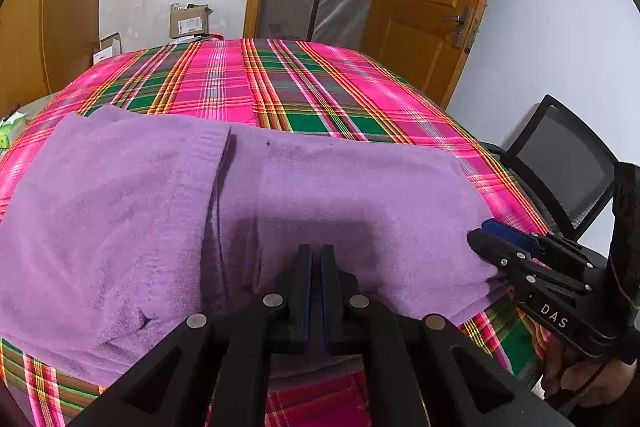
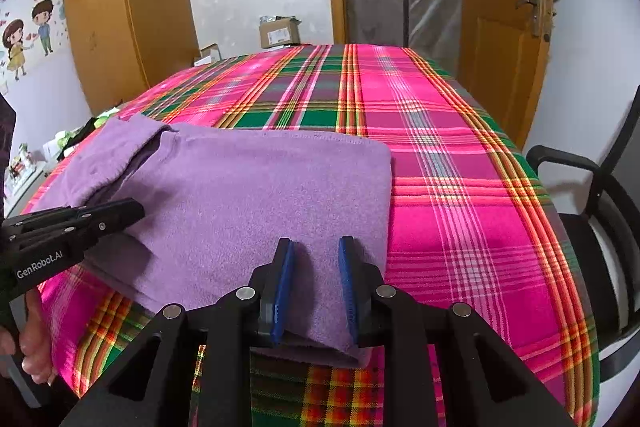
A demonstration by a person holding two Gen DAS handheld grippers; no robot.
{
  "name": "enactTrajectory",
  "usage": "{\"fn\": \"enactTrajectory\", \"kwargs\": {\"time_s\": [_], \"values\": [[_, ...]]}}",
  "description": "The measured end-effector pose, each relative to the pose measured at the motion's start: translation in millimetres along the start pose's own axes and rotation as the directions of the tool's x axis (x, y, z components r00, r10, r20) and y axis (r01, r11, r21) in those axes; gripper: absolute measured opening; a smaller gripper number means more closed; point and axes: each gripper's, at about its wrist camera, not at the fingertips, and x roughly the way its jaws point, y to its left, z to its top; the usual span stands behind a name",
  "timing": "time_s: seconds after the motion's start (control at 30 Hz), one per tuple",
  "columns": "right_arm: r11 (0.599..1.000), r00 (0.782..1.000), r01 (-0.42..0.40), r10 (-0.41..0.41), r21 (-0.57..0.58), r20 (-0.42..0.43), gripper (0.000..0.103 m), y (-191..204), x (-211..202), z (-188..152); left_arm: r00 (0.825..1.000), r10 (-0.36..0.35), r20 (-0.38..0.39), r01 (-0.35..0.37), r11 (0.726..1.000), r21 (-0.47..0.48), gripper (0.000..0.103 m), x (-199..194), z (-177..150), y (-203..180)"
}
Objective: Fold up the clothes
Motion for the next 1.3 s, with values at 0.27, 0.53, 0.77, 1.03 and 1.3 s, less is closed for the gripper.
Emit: {"fn": "enactTrajectory", "kwargs": {"time_s": [0.27, 0.53, 0.77, 1.03, 1.3], "values": [[1.000, 1.000, 0.007, -0.007, -0.001, 0.019, 0.024, 0, -3, -4, 1.000, 0.010, 0.002, -0.010, 1.000, 0.010, 0.003, 0, 0, 0], [1.000, 1.000, 0.002, -0.002, 0.006, 0.019, 0.024, 0, -3, -5, 1.000, 0.002, 0.003, -0.002, 1.000, -0.002, 0.003, 0, 0, 1], [1.000, 1.000, -0.014, 0.014, 0.025, 0.025, 0.024, -3, -5, -6, 1.000, -0.005, 0.003, 0.005, 1.000, -0.008, 0.004, 0, 0, 2], [0.999, 0.999, -0.020, 0.019, 0.033, 0.027, 0.025, -4, -6, -6, 0.999, -0.034, 0.002, 0.034, 0.999, -0.037, 0.004, 0, 0, 8], [0.993, 0.996, -0.076, 0.080, 0.092, -0.041, 0.025, -15, -6, 8, 0.998, -0.063, 0.003, 0.063, 0.996, -0.059, 0.004, 0, 0, 12]]}}
